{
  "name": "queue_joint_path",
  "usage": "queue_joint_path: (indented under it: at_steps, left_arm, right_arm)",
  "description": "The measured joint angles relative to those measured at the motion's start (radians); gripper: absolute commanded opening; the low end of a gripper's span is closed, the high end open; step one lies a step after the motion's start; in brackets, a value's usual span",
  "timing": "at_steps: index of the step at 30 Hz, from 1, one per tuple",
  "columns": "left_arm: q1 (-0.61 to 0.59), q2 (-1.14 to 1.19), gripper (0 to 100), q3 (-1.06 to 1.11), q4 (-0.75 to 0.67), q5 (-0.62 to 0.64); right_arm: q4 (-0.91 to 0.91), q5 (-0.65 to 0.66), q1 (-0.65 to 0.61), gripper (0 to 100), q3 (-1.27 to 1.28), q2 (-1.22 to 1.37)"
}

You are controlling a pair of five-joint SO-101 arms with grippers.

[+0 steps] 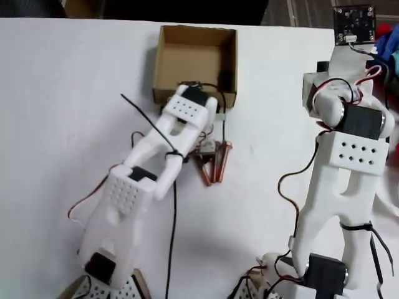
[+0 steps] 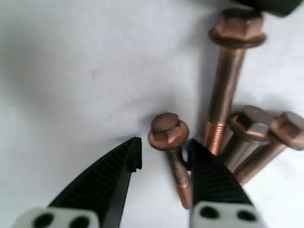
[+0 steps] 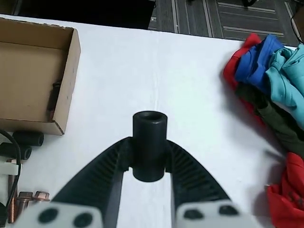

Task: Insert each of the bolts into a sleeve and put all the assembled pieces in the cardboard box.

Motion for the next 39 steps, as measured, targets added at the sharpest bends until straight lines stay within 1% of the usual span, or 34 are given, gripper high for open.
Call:
queue_joint_path:
  at_steps: [1, 4, 8, 11, 14, 18, 21, 24, 28, 31, 36, 39]
  left_arm:
    - [-0.003, 0.002, 4, -0.009, 0.0, -0.02]
    - [-0.066, 0.008, 2, -0.041, 0.014, -0.121]
    - [-0.163, 0.025, 3, -0.12, 0.087, -0.272]
    - [-0.186, 0.025, 3, -0.152, 0.133, -0.388]
    - [-0.181, 0.025, 2, -0.152, 0.144, -0.45]
    - [-0.181, 0.026, 2, -0.186, 0.144, -0.462]
    - [-0.18, 0.02, 2, -0.273, 0.152, -0.462]
    - [-0.17, -0.046, 2, -0.336, 0.153, -0.462]
    - [-0.123, -0.17, 2, -0.35, 0.155, -0.451]
    - [-0.101, -0.233, 2, -0.35, 0.157, -0.396]
    - [-0.081, -0.267, 2, -0.35, 0.164, -0.368]
    - [-0.046, -0.272, 2, -0.354, 0.164, -0.367]
  right_arm:
    - [0.0, 0.0, 0.0, 2.2, 0.0, 0.0]
    - [0.0, 0.0, 0.0, 2.2, 0.0, 0.0]
    - [0.0, 0.0, 0.0, 2.2, 0.0, 0.002]
    - [-0.014, 0.0, 0.0, 2.2, 0.0, 0.032]
    - [-0.015, 0.0, 0.0, 2.2, 0.0, 0.048]
    - [-0.015, 0.0, 0.0, 2.2, 0.0, 0.048]
    - [-0.015, 0.0, 0.0, 2.2, 0.0, 0.044]
    - [-0.015, 0.0, 0.0, 2.2, 0.006, 0.038]
    - [-0.02, 0.0, -0.005, 2.2, 0.017, 0.038]
    - [-0.02, 0.0, -0.032, 2.2, 0.017, 0.038]
    - [0.012, 0.0, -0.097, 2.2, 0.017, 0.038]
    - [0.048, 0.0, -0.107, 2.2, 0.046, 0.038]
